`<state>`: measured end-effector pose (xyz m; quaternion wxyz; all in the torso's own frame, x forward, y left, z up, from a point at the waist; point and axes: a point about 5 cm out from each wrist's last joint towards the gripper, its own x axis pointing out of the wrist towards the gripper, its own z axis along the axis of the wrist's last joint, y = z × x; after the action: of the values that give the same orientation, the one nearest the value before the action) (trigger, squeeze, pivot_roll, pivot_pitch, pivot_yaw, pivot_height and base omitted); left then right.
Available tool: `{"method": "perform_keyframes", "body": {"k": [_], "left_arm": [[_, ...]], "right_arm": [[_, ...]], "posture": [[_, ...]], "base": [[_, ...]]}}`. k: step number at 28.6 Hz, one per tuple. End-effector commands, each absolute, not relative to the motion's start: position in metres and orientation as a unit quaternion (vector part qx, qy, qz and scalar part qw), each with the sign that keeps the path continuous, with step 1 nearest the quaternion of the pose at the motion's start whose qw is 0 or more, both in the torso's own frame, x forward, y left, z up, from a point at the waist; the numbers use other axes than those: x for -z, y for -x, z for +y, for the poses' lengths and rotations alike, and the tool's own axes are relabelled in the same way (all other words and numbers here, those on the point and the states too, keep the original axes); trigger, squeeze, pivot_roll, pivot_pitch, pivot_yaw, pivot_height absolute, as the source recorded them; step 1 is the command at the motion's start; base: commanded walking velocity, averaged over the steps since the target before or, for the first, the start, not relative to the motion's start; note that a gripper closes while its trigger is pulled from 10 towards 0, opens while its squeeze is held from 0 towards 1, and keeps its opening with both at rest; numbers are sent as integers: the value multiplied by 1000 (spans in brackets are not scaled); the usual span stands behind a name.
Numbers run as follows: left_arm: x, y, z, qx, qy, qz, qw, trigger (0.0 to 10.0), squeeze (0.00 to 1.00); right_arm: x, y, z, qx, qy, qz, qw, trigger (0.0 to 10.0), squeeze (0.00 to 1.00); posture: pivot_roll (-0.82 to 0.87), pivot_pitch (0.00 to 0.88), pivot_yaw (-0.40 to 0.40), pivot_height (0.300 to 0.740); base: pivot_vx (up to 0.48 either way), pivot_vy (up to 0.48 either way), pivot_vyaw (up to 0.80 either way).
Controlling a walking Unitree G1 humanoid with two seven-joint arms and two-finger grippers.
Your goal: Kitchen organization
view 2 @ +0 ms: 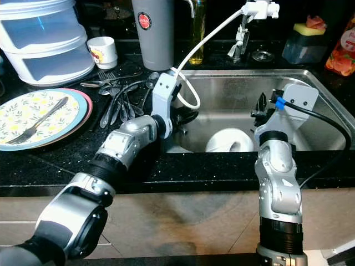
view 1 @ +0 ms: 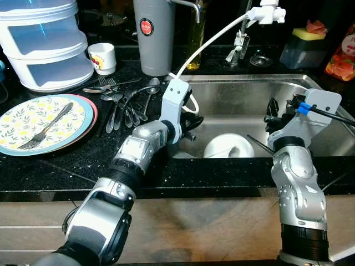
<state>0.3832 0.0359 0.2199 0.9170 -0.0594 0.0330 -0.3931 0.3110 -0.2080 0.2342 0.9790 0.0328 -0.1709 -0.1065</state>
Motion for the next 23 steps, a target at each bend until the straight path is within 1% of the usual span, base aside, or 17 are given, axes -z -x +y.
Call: {"method": "perform_keyframes", "body": {"k": [1,3,5,6,7,8,9,10,11,12,13,16,19,23], "left_arm": [[-240,-386,40,394,77,-13,916,10000,0],[-254,-389,53,357,58,-40,931,10000,0],[-263,-388,64,331,16,-53,942,10000,0],[-266,-387,70,316,-8,-49,947,10000,0],[-269,-384,89,257,-63,-26,964,10000,0],[-269,-384,89,257,-63,-26,964,10000,0],[-271,-382,99,228,-77,-14,971,10000,0],[-271,-379,109,211,-81,-7,974,10000,0],[-271,-379,109,211,-81,-7,974,10000,0],[-266,-371,131,171,-63,26,983,10000,0],[-266,-371,131,171,-63,26,983,10000,0],[-252,-362,152,97,-36,60,993,10000,0],[-241,-356,156,76,-39,64,994,10000,0],[-240,-356,154,48,-53,33,997,10000,0]], "right_arm": [[-236,-309,-206,104,-30,-179,978,10000,0],[-239,-309,-204,100,-24,-183,978,10000,0],[-240,-309,-203,98,-18,-187,977,10000,0],[-241,-308,-202,96,-15,-189,977,10000,0],[-243,-307,-202,93,-9,-192,977,10000,0],[-243,-307,-202,93,-9,-192,977,10000,0],[-244,-307,-201,91,-8,-193,977,10000,0],[-244,-306,-202,91,-7,-193,977,10000,0],[-244,-306,-202,91,-7,-193,977,10000,0],[-243,-306,-203,91,-7,-191,977,10000,0],[-243,-306,-203,91,-7,-191,977,10000,0],[-241,-307,-203,90,-7,-188,978,10000,0],[-240,-309,-201,86,-8,-185,979,10000,0],[-240,-313,-193,67,-10,-182,981,10000,0]], "posture": [[-11,48,28,740],[-12,49,29,740],[-12,51,32,740],[-12,53,34,740],[-8,54,36,740],[-8,54,36,740],[0,56,37,740],[7,59,40,740],[7,59,40,740],[17,60,40,740],[17,60,40,740],[33,64,33,740],[41,67,23,740],[45,66,10,740]], "base": [[0,0,0],[0,0,0],[0,0,0],[0,0,0],[0,0,0],[0,0,0],[0,0,0],[0,0,0],[0,0,0],[0,0,0],[0,0,0],[0,0,0],[0,0,0],[0,0,0]]}}
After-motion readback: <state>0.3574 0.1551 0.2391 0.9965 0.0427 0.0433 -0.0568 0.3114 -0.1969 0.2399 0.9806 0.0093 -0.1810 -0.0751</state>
